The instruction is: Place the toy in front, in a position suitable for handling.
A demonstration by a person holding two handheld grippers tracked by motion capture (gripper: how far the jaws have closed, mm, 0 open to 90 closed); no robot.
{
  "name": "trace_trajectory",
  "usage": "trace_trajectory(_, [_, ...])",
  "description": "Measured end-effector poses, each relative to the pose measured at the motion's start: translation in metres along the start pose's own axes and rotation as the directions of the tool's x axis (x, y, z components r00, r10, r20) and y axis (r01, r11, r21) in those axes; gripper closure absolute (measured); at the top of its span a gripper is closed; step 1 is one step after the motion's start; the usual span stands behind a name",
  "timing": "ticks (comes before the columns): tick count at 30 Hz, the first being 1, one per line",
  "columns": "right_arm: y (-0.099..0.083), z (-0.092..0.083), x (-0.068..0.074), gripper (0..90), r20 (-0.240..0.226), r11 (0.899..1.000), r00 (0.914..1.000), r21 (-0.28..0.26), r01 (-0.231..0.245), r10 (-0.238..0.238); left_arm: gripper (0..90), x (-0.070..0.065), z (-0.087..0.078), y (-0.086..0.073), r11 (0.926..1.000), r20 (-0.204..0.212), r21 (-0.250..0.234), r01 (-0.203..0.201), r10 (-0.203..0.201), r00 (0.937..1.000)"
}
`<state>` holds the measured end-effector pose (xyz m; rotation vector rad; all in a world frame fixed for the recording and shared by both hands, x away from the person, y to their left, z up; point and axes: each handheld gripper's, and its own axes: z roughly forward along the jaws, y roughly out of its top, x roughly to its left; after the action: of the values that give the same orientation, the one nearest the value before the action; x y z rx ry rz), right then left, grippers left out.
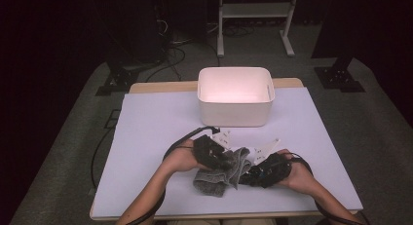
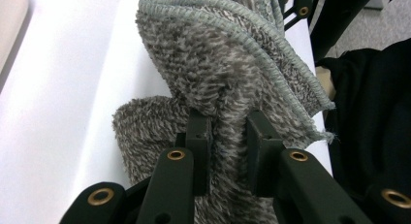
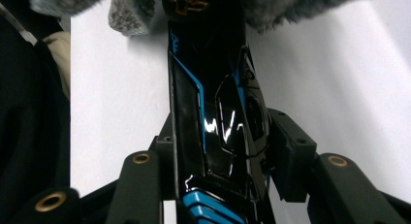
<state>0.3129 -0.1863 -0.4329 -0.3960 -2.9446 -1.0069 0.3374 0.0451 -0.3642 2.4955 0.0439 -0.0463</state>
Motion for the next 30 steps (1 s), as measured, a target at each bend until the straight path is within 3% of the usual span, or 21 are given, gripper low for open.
trace_trajectory(4, [0.011, 0.007, -0.003, 54.4, -0.005, 1.000, 0.9997, -0.008, 0.022, -0.022, 74.7, 0.001, -0.013, -0.008, 0.9999, -0.020, 0.008, 0.014, -0.014, 0.9997])
trace_trajectory(10, [0.048, 0.028, -0.004, 54.4, -0.038, 0.998, 0.9972, -0.022, 0.064, -0.064, 74.3, 0.003, -0.032, -0.023, 0.9991, -0.056, 0.012, 0.041, -0.040, 0.9976])
trace_trajectory(15, [0.070, 0.051, -0.007, 54.2, -0.062, 0.996, 0.9946, -0.022, 0.082, -0.083, 74.4, 0.006, -0.037, -0.044, 0.9959, -0.074, 0.031, 0.085, -0.082, 0.9938])
trace_trajectory(16, [0.071, 0.053, -0.007, 54.1, -0.068, 0.997, 0.9944, -0.020, 0.080, -0.081, 74.4, 0.005, -0.035, -0.049, 0.9945, -0.081, 0.047, 0.094, -0.090, 0.9927])
trace_trajectory(19, [0.072, 0.057, -0.009, 52.6, -0.086, 0.998, 0.9941, -0.027, 0.065, -0.067, 74.4, 0.005, -0.034, -0.054, 0.9947, -0.072, 0.014, 0.102, -0.100, 0.9924])
trace_trajectory(23, [0.068, 0.051, -0.011, 42.9, -0.097, 0.998, 0.9942, -0.041, 0.042, -0.045, 74.4, 0.004, -0.034, -0.054, 0.9951, -0.074, 0.019, 0.097, -0.095, 0.9927])
trace_trajectory(30, [0.036, 0.025, -0.011, 45.8, -0.064, 0.995, 0.9978, -0.098, -0.024, 0.018, 74.2, 0.005, -0.032, -0.053, 0.9950, -0.076, 0.019, 0.098, -0.096, 0.9924])
